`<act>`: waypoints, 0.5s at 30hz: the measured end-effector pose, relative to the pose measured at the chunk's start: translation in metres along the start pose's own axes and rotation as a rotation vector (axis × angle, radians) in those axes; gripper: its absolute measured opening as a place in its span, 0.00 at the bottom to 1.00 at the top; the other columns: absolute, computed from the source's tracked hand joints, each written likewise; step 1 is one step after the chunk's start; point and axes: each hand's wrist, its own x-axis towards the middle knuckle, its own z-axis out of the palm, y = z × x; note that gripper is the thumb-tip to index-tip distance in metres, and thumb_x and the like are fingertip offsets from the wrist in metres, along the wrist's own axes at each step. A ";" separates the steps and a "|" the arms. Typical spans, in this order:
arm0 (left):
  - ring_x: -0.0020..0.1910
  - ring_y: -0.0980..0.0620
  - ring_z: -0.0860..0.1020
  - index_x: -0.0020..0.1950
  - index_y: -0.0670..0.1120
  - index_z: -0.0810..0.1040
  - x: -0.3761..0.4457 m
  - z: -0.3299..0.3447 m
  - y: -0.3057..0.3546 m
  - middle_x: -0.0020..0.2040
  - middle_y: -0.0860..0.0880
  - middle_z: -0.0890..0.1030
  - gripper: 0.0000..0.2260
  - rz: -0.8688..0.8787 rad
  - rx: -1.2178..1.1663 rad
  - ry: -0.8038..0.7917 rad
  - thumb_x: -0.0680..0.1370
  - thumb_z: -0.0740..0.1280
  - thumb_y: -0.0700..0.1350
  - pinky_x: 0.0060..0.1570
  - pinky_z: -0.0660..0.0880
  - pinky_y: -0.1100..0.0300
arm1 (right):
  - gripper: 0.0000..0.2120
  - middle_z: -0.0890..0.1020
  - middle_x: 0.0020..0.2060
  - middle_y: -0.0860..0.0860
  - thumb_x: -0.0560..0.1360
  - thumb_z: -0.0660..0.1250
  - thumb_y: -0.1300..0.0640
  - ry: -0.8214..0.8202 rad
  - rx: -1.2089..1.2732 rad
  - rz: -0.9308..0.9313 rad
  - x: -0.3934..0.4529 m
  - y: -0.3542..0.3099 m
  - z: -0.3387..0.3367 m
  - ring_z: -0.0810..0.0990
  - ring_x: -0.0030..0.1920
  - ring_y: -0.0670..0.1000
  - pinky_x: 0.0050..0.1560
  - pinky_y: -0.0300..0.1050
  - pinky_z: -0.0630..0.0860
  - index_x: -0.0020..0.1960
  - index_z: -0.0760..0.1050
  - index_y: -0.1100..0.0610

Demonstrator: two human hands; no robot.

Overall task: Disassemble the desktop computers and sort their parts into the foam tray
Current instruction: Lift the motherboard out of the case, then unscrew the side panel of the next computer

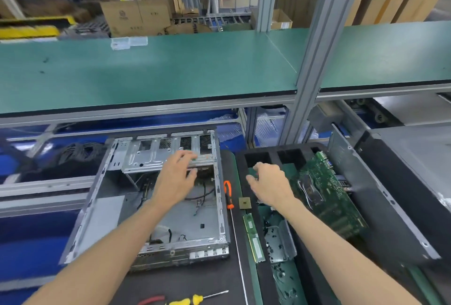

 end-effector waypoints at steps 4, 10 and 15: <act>0.67 0.41 0.70 0.70 0.44 0.73 -0.020 -0.049 -0.069 0.68 0.43 0.73 0.22 -0.277 0.234 0.047 0.77 0.70 0.47 0.68 0.68 0.44 | 0.31 0.78 0.64 0.59 0.80 0.65 0.43 -0.151 0.254 -0.011 -0.005 -0.058 0.038 0.76 0.65 0.60 0.63 0.52 0.73 0.75 0.65 0.60; 0.75 0.33 0.59 0.81 0.54 0.50 -0.070 -0.078 -0.133 0.79 0.39 0.57 0.45 -0.749 0.331 -0.116 0.72 0.61 0.74 0.71 0.59 0.35 | 0.44 0.69 0.70 0.63 0.80 0.65 0.57 -0.245 0.235 0.085 -0.010 -0.088 0.070 0.74 0.64 0.62 0.55 0.50 0.69 0.81 0.34 0.58; 0.69 0.33 0.70 0.81 0.54 0.44 -0.080 -0.072 -0.136 0.77 0.40 0.62 0.45 -0.751 0.179 -0.113 0.73 0.54 0.76 0.60 0.71 0.37 | 0.42 0.74 0.63 0.64 0.80 0.62 0.63 -0.173 0.157 0.128 -0.011 -0.093 0.075 0.73 0.50 0.59 0.46 0.48 0.68 0.81 0.36 0.58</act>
